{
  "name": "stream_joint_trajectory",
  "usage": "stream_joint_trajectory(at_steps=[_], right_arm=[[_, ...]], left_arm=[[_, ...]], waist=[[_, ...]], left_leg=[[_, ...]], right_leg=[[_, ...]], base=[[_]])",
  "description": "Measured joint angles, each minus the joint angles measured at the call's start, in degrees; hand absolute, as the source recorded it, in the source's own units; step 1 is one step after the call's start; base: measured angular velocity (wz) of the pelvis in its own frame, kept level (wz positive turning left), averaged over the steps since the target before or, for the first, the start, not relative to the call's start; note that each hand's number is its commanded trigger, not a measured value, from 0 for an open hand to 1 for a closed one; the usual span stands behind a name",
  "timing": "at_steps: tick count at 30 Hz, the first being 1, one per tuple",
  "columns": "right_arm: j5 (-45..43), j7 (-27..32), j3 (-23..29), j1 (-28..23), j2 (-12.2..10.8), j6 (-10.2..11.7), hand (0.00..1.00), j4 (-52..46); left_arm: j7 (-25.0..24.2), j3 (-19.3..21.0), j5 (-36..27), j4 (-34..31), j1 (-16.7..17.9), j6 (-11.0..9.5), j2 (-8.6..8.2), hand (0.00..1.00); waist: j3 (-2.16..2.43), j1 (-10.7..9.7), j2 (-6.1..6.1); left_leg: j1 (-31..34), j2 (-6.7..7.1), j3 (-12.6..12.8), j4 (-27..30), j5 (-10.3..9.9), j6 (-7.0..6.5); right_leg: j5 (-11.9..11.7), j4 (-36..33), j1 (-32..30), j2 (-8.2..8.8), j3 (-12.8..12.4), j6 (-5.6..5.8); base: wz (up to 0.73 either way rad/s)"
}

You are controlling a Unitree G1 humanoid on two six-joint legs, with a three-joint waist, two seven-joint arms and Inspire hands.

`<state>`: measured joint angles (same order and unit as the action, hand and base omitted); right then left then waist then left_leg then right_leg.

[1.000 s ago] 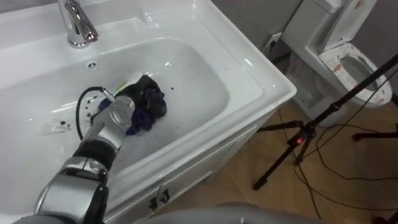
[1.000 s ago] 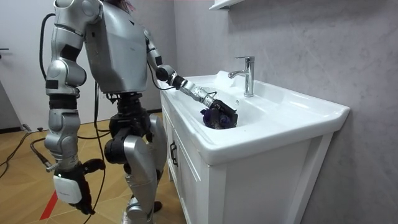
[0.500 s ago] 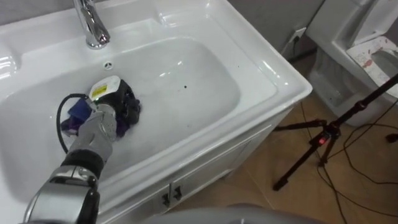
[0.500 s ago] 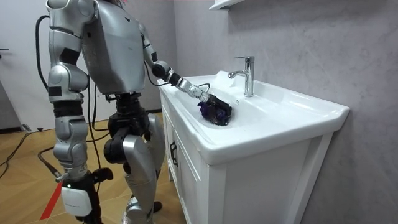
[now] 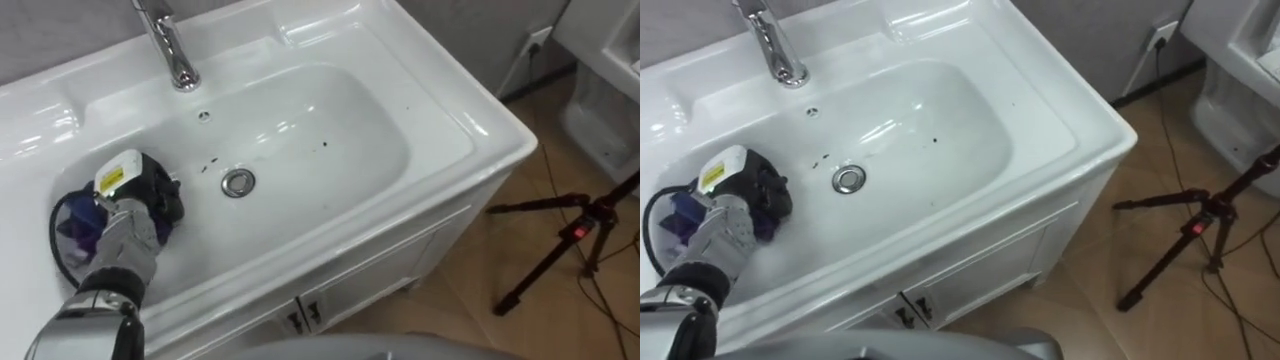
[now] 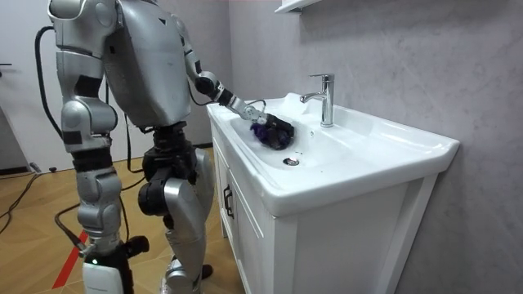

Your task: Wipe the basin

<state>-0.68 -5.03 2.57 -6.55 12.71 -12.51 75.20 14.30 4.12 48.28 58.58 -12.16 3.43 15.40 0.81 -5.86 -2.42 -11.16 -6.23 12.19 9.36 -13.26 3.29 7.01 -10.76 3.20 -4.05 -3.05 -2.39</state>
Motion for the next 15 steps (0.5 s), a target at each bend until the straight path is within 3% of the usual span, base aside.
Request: stream_joint_trajectory(at_steps=[5,12,15], right_arm=[[-1.9,0.9,1.3,2.7,0.8,0.0,0.00,0.2],[-6.4,4.6,5.6,2.8,0.6,-0.1,0.00,-0.1],[-6.6,5.6,5.6,3.1,0.6,-0.1,0.00,-0.1]], left_arm=[[1.7,0.0,0.5,1.5,-0.1,0.0,-0.22,1.00],[3.0,0.3,0.8,1.3,1.7,0.0,-1.42,1.00],[3.1,0.3,0.8,1.0,2.1,0.0,-1.46,1.00]], waist=[[-0.03,-0.1,-0.69],[0.38,0.1,-2.66],[0.36,0.2,-2.76]], left_leg=[[0.1,-0.07,-0.5,0.0,0.3,0.15],[-0.6,-0.13,-2.3,-0.3,0.3,0.18],[-0.9,-0.24,-2.2,-0.6,0.4,0.30]], right_leg=[[0.1,0.0,0.1,-0.07,0.2,-0.16],[0.4,-0.1,0.9,-0.23,0.4,-0.53],[0.5,-0.1,1.1,-0.17,0.6,-0.71]], base=[[0.01],[0.00],[0.00]])
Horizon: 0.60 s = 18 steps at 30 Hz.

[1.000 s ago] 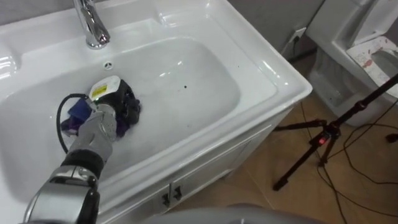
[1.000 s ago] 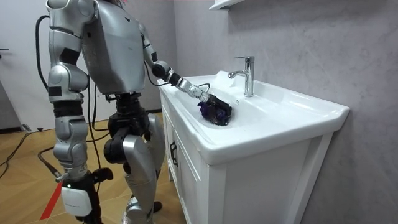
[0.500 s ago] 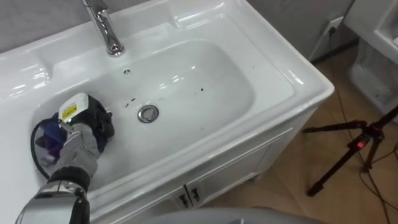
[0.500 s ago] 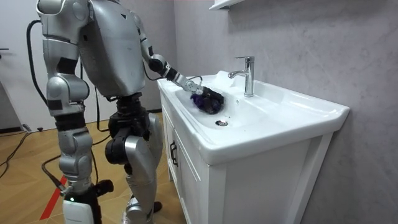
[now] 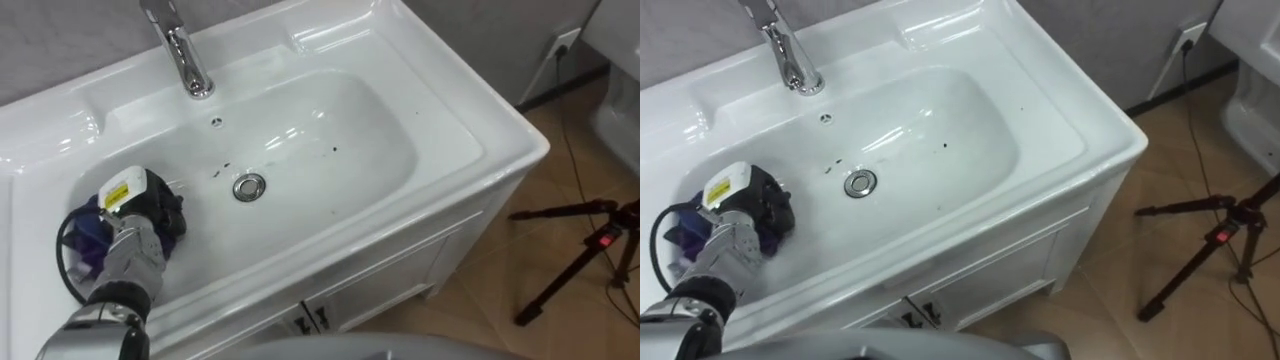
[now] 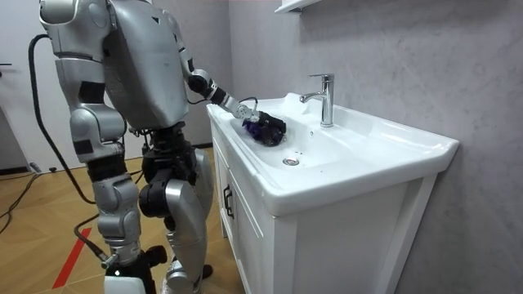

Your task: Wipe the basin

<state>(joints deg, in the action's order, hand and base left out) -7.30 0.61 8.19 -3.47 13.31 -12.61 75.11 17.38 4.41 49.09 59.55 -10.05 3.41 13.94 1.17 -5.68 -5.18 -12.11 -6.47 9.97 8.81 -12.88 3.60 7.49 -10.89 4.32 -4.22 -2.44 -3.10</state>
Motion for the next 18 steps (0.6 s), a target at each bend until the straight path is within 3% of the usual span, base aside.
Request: stream_joint_trajectory(at_steps=[9,18], right_arm=[[0.4,1.7,2.0,0.1,-0.1,0.0,0.00,0.1],[2.1,2.3,-1.0,-0.1,-0.4,0.5,0.00,0.4]], left_arm=[[1.2,-0.1,0.0,-0.6,0.9,0.0,-0.75,1.00],[3.7,-3.1,-0.2,-2.8,2.8,0.6,-1.45,1.00]], waist=[[-0.13,-0.2,0.19],[-0.36,-0.5,1.28]], left_leg=[[-0.7,-0.01,0.0,-0.3,0.0,0.04],[-1.8,0.23,-1.2,-0.6,0.0,0.05]], right_leg=[[0.6,-0.1,0.9,-0.01,0.8,-0.08],[1.1,0.1,2.4,0.29,1.4,0.12]], base=[[0.04],[0.07]])
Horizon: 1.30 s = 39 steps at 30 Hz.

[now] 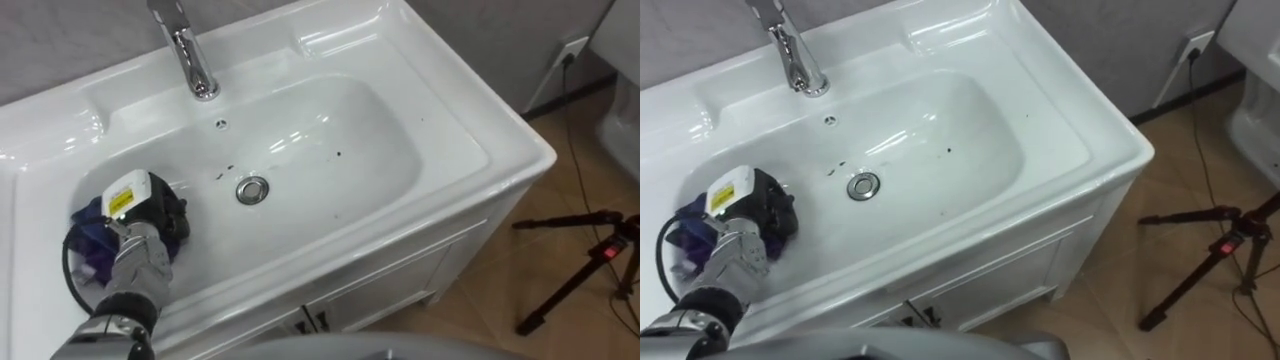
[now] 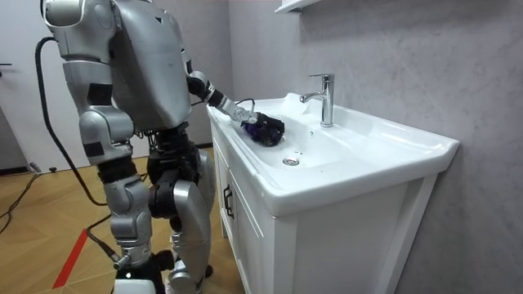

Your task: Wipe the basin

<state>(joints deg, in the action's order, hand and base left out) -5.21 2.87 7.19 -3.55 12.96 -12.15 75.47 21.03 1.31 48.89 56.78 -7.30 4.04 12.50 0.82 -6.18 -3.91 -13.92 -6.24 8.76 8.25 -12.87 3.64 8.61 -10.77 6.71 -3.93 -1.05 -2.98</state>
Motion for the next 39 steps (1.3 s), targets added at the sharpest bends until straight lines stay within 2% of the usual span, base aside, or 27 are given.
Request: stream_joint_trajectory(at_steps=[2,4,9,11,12,13,14,15,16,17,20,21,22,23,26,27,29,32,37,39], right_arm=[[4.1,0.1,-1.5,0.8,-0.2,0.0,0.00,0.0],[8.4,0.0,-2.6,2.3,-0.5,0.1,0.00,0.1],[15.3,-1.7,-8.8,7.5,-1.8,0.7,0.00,1.4],[18.7,-2.8,-11.1,10.9,-2.0,0.9,0.00,3.5],[19.1,-3.0,-11.5,11.7,-1.9,0.9,0.00,4.1],[19.9,-3.2,-12.7,13.4,-2.0,1.0,0.00,4.8],[20.1,-3.2,-13.7,15.0,-2.3,1.0,0.00,5.1],[20.2,-3.2,-14.5,15.8,-2.5,1.0,0.00,5.3],[21.0,-3.1,-15.7,17.7,-2.8,1.2,0.00,6.3],[22.0,-2.9,-17.5,19.8,-2.9,1.3,0.00,7.8],[24.7,-2.8,-20.8,22.8,-3.4,2.1,0.00,8.5],[25.5,-2.8,-21.3,23.1,-3.5,2.4,0.00,8.5],[26.3,-2.8,-21.8,24.0,-3.7,2.6,0.00,8.5],[26.9,-2.8,-21.9,24.7,-3.7,2.6,0.00,8.5],[28.3,-2.2,-22.6,25.1,-3.8,2.7,0.00,8.2],[28.9,-2.2,-23.6,25.1,-3.9,2.7,0.00,8.3],[29.9,-1.9,-24.0,25.1,-3.9,2.7,0.00,8.3],[32.2,-0.4,-24.1,24.8,-3.9,2.7,0.00,8.6],[35.5,-0.1,-24.4,24.5,-3.8,2.9,0.00,8.1],[36.7,-0.7,-25.1,23.8,-3.8,3.6,0.00,7.9]], left_arm=[[0.1,-0.6,0.1,0.0,-1.3,1.2,-0.98,1.00],[0.0,-0.6,0.1,0.1,-2.1,1.6,-1.10,1.00],[-0.8,-1.9,-3.8,2.6,-8.2,3.2,-1.15,1.00],[-1.7,-2.8,-8.2,6.3,-13.6,3.5,-1.11,1.00],[-1.9,-3.2,-9.1,7.4,-15.3,3.7,-1.07,1.00],[-1.9,-4.3,-11.5,9.8,-18.9,4.3,-0.90,1.00],[-1.9,-5.0,-13.8,12.8,-22.6,4.8,-0.81,1.00],[-1.9,-5.4,-15.0,14.2,-24.4,4.9,-0.73,1.00],[-1.8,-6.1,-17.6,16.6,-27.8,5.3,-0.57,1.00],[-1.5,-6.5,-20.5,19.0,-31.0,5.8,-1.48,1.00],[-1.1,-8.1,-25.2,21.1,-36.0,6.5,-1.05,1.00],[-1.1,-8.4,-26.4,21.1,-36.7,6.7,-0.86,1.00],[-0.8,-8.6,-28.8,21.2,-37.9,6.8,-0.34,1.00],[-0.2,-8.5,-31.6,21.3,-39.1,6.7,-0.10,1.00],[0.4,-8.5,-36.5,21.1,-42.0,6.0,0.42,1.00],[1.3,-8.6,-38.4,20.9,-42.8,5.7,0.43,1.00],[3.6,-9.0,-39.9,20.9,-43.3,5.7,1.14,1.00],[6.0,-10.6,-42.5,20.9,-43.3,5.5,2.18,1.00],[9.5,-11.4,-45.1,19.1,-43.7,5.3,2.05,1.00],[10.2,-13.1,-46.0,19.1,-43.7,5.0,2.05,1.00]], waist=[[-0.08,0.4,0.18],[-0.06,0.4,0.34],[-0.46,0.8,0.92],[-0.66,0.9,1.04],[-0.71,0.9,1.07],[-0.85,0.7,1.16],[-1.10,0.7,1.33],[-1.27,0.5,1.32],[-1.73,0.3,1.43],[-2.13,0.4,1.23],[-3.25,-0.4,1.31],[-3.41,-0.8,1.35],[-4.19,-1.8,1.37],[-4.56,-2.1,1.40],[-4.85,-3.3,1.28],[-5.12,-4.5,1.67],[-5.59,-5.6,2.42],[-5.68,-7.9,2.55],[-5.67,-9.1,3.36],[-5.68,-10.8,3.39]], left_leg=[[-0.2,0.05,0.2,-0.2,0.0,0.00],[1.0,0.15,0.4,0.0,0.0,0.01],[5.5,0.36,0.4,1.4,0.1,-0.18],[8.4,0.83,0.4,2.2,0.4,-0.56],[9.3,0.94,0.4,2.6,0.4,-0.60],[11.3,1.10,0.6,3.3,0.5,-0.70],[13.0,1.21,0.8,3.7,0.6,-0.93],[13.8,1.21,0.9,3.8,0.7,-1.00],[15.6,1.21,1.5,4.7,0.7,-1.11],[17.4,1.32,2.1,5.6,0.9,-1.33],[22.4,1.61,2.3,8.4,1.1,-1.68],[23.5,1.60,2.3,9.1,1.1,-1.72],[25.3,1.47,2.4,10.7,1.1,-1.73],[27.2,1.19,3.2,12.1,1.1,-1.76],[31.7,0.89,3.8,14.6,1.1,-2.07],[32.9,0.99,3.9,15.4,1.2,-2.28],[34.0,1.04,4.7,16.1,1.3,-2.47],[36.6,0.77,5.0,17.8,0.3,-3.35],[39.7,0.56,7.1,20.5,-0.3,-4.40],[40.3,0.62,6.7,21.4,-0.5,-4.66]], right_leg=[[0.1,0.0,-0.3,0.03,-0.2,0.12],[0.4,-0.2,-1.7,0.09,-0.3,0.33],[-0.2,-1.2,-5.9,0.76,-0.3,0.44],[-0.5,-2.7,-9.0,0.95,-0.2,0.56],[-0.6,-3.1,-9.8,1.04,-0.3,0.63],[-0.9,-3.6,-11.9,1.29,-0.4,0.75],[-1.3,-4.1,-13.7,1.44,-0.3,0.78],[-1.7,-4.2,-14.5,1.44,-0.4,0.78],[-2.3,-4.6,-16.2,1.56,-0.7,0.78],[-2.5,-5.4,-18.1,1.80,-0.9,0.92],[-2.8,-7.6,-23.3,2.01,-2.0,1.14],[-2.9,-8.0,-24.2,2.00,-2.2,1.17],[-3.2,-8.4,-25.4,1.99,-2.4,1.22],[-3.6,-8.8,-27.1,1.85,-2.9,1.38],[-4.3,-9.8,-31.3,1.78,-3.7,1.87],[-4.5,-10.4,-32.5,1.77,-3.9,1.94],[-4.9,-11.4,-34.0,1.76,-4.4,2.15],[-5.4,-12.3,-36.1,1.78,-4.6,2.50],[-6.5,-13.9,-39.4,2.10,-5.7,3.28],[-6.6,-14.1,-39.6,2.74,-4.6,3.33]], base=[[0.03],[0.00],[0.02],[0.00],[0.00],[-0.06],[-0.11],[-0.20],[-0.18],[-0.18],[-0.06],[0.07],[-0.05],[-0.12],[-0.13],[-0.06],[-0.13],[-0.05],[-0.10],[0.08]])
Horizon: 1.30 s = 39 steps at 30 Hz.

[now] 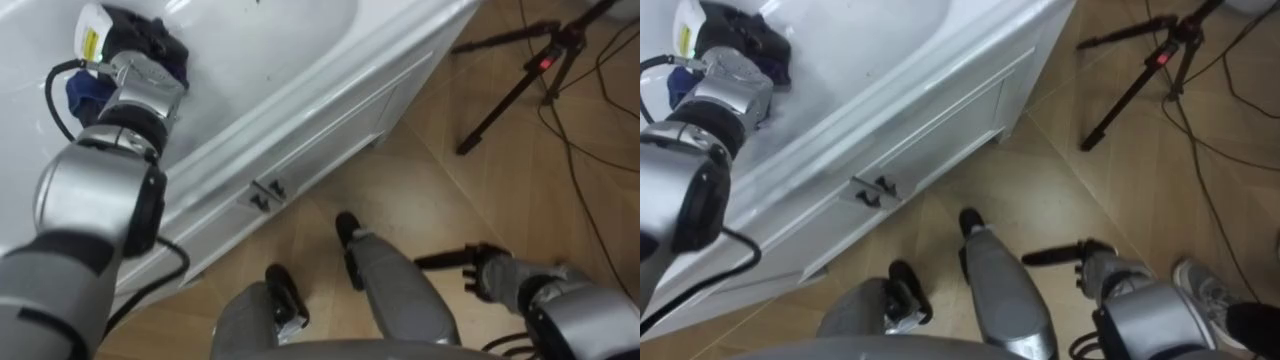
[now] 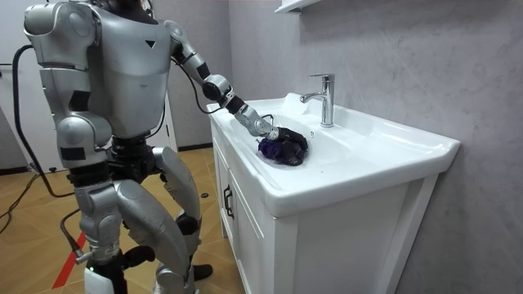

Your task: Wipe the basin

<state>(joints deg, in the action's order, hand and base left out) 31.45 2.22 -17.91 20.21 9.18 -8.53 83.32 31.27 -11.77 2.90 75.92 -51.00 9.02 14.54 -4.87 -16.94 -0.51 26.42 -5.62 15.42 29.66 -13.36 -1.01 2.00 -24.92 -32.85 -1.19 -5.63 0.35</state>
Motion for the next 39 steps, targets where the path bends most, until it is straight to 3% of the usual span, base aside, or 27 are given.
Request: stream_joint_trajectory(at_steps=[5,9,11,14,26,33,39], right_arm=[[0.0,-0.8,0.0,-1.5,0.0,1.9,0.00,-1.1],[0.4,-1.5,-0.3,-3.3,0.2,3.6,0.00,-3.3],[0.9,-2.0,-1.2,-3.6,0.2,4.7,0.00,-3.2],[1.4,-2.4,-1.7,-4.5,0.4,6.2,0.00,-3.2],[2.1,-4.9,-3.4,-8.1,3.1,7.8,0.00,-3.1],[2.1,-5.5,-3.4,-8.5,3.2,8.6,0.00,-3.1],[2.2,-7.1,-3.4,-8.0,3.3,10.2,0.00,-2.8]], left_arm=[[1.6,-0.3,-0.1,-1.2,0.0,-1.8,-0.85,1.00],[1.4,-1.9,-0.1,-5.5,-0.1,-4.7,-3.63,1.00],[1.3,-3.9,0.0,-7.2,-0.2,-7.6,-5.60,1.00],[0.6,-5.0,-0.1,-9.2,-0.2,-10.8,-6.54,1.00],[-0.5,-5.4,0.1,-15.2,-0.2,-11.7,-8.22,1.00],[-0.7,-6.6,0.2,-17.4,-0.2,-12.3,-8.39,1.00],[-1.3,-7.7,0.0,-17.4,-0.2,-14.7,-8.62,1.00]], waist=[[0.03,-1.9,0.37],[0.10,-3.3,0.62],[0.11,-4.0,0.73],[0.11,-4.6,0.74],[0.20,-4.6,0.55],[0.24,-4.5,0.30],[0.20,-4.5,-0.80]], left_leg=[[1.4,-0.61,0.0,2.2,-0.5,-0.69],[3.0,-0.65,0.1,3.2,-0.7,-0.87],[3.0,-0.79,0.1,3.9,-1.0,-0.52],[2.9,-0.81,0.1,3.9,-1.1,-0.47],[3.9,-0.67,-0.4,4.1,-1.2,-0.66],[3.8,-0.69,-0.4,4.6,-1.2,-0.67],[3.5,-0.78,-0.8,5.1,-1.5,-0.74]], right_leg=[[0.0,-1.0,-0.7,0.39,0.8,0.33],[0.0,-1.6,-1.9,0.74,1.4,0.64],[0.1,-2.0,-2.0,0.62,1.4,0.66],[0.2,-2.1,-1.9,0.55,1.3,0.70],[0.4,-2.1,-2.3,1.00,2.1,0.62],[0.5,-3.0,-2.2,1.00,2.1,0.34],[0.7,-2.8,-1.5,1.11,2.6,0.35]], base=[[0.09],[0.06],[-0.06],[-0.01],[0.03],[0.00],[0.02]])
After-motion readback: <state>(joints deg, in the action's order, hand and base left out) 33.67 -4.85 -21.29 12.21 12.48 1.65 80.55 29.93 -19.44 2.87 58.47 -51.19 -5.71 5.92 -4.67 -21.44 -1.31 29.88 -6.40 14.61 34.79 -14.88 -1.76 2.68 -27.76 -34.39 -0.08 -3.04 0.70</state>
